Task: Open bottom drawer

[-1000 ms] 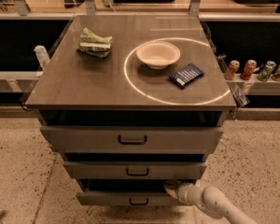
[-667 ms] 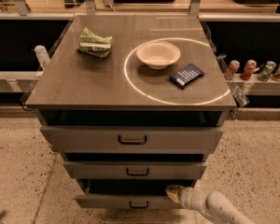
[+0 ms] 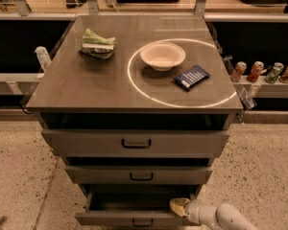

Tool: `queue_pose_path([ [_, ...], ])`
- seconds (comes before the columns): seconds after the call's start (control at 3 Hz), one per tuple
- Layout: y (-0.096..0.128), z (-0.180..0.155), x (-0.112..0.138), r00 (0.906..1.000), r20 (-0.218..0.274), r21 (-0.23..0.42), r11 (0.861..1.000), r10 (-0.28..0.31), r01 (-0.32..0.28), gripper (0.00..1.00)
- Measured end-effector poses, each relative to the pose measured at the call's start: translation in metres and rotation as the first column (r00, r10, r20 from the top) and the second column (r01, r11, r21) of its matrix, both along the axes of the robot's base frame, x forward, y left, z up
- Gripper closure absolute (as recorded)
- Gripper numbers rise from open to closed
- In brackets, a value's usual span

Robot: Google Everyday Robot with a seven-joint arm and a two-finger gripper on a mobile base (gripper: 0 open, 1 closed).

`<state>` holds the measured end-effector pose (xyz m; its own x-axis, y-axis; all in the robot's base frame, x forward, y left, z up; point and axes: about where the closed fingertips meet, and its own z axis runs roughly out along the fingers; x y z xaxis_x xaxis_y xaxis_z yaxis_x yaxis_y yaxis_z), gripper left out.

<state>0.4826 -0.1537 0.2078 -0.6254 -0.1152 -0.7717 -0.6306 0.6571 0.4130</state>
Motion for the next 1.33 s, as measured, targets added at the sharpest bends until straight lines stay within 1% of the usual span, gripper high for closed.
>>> queue_pose_path([
  [0.33,0.0,0.0,0.0,1.0,0.0,0.0,1.0,0.0,0.0,1.0],
  [0.67,0.004,-0.004,-0.001,0.9999,-0.015,-0.007,1.0,0.008,-0.008,1.0],
  [1.0,0.006,-0.013,-0.016,0.9919,-0.12,-0.058,0.997,0.041,-0.048,1.0],
  [1.33,-0.001,-0.018,-0.036,0.9791,-0.198,-0.075,0.995,0.045,-0.061,1.0],
])
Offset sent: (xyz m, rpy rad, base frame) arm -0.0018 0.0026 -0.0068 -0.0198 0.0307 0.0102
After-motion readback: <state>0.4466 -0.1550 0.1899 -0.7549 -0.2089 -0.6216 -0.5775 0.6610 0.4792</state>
